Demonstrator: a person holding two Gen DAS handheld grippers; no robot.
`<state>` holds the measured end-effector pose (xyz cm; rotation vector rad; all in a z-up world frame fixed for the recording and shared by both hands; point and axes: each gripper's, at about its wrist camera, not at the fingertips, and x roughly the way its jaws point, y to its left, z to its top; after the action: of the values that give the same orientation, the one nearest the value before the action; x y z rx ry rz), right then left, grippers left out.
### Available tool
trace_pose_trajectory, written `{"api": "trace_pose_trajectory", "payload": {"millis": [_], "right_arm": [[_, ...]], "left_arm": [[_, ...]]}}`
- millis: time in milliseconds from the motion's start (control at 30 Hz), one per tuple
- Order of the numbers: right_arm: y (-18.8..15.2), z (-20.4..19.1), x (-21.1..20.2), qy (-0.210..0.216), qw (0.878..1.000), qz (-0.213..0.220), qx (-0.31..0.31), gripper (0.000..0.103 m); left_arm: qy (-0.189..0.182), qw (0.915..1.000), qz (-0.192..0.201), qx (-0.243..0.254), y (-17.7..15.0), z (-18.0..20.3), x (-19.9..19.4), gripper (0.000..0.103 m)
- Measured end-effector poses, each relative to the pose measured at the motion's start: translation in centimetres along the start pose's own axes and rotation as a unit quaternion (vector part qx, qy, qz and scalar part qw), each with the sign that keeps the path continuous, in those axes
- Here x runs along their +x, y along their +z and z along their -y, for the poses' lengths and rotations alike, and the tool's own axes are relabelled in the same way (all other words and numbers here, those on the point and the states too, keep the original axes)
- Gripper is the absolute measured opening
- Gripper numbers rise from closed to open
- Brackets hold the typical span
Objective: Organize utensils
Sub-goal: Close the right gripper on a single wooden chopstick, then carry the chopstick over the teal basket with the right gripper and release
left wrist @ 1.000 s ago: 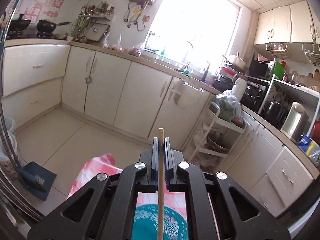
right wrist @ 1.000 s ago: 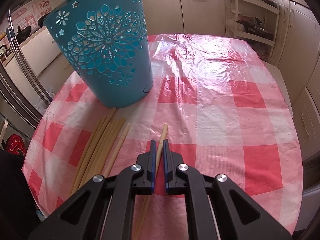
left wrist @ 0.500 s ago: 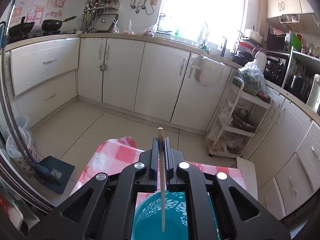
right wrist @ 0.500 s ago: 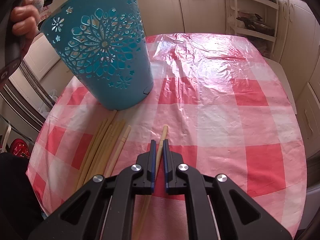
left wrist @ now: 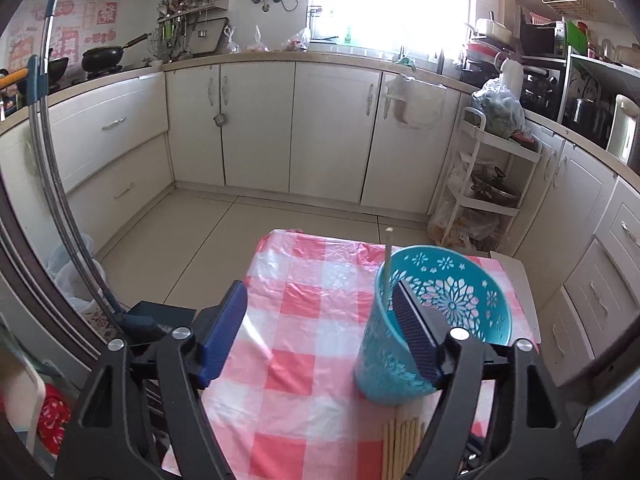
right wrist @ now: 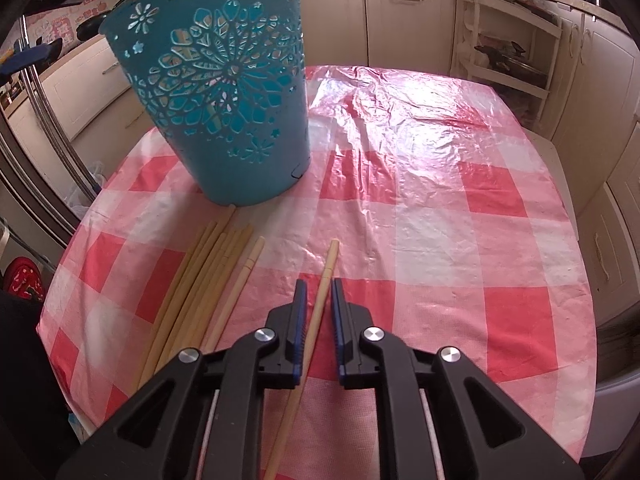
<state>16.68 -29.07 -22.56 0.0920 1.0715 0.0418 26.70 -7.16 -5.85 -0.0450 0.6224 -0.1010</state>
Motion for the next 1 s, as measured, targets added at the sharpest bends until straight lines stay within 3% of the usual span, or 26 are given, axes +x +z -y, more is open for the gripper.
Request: {"api": "trace_pose_trajectory", "payload": {"millis": [167,367,433,600,800,1000], "right_arm": [[-0.3,-0.5,-0.1,-0.017,1.000,0.006,-0.018,0.007],[-0.7,0.6,-1.4,0.033,0.999,0.010,0.028,0.005],[-0.7,0.6,-2.5,0.051,0.998,0.023,0.037,0.005],[0.0,0.6,-5.8,0.098,0.992,0.069,0.051,0.005],[1.0,0.3,-9.1,0.124,0.985,0.109,0.043,0.005],[2.5,-0.1,-11.7,0.144,0.978,0.147,0.038,0.005]], "left_arm": [[-0.014,0.9995,-0.025,0.014,-3.5,-3.4,-1.3,0.085],[-0.036,0.9958,-0.082,-0.018,-8.2,-6.8,0.7,0.085],[-0.068,0.9923,-0.093,-0.047,-8.5,-7.6,1.2,0.085],[-0.061,0.9937,-0.088,-0.031,-8.6,-6.8,1.5,0.085],[-0.054,0.9944,-0.090,0.009,-8.8,-4.9,1.8,0.085],[-0.056,0.9933,-0.100,-0.013,-8.8,-5.5,2.2,0.086]]}}
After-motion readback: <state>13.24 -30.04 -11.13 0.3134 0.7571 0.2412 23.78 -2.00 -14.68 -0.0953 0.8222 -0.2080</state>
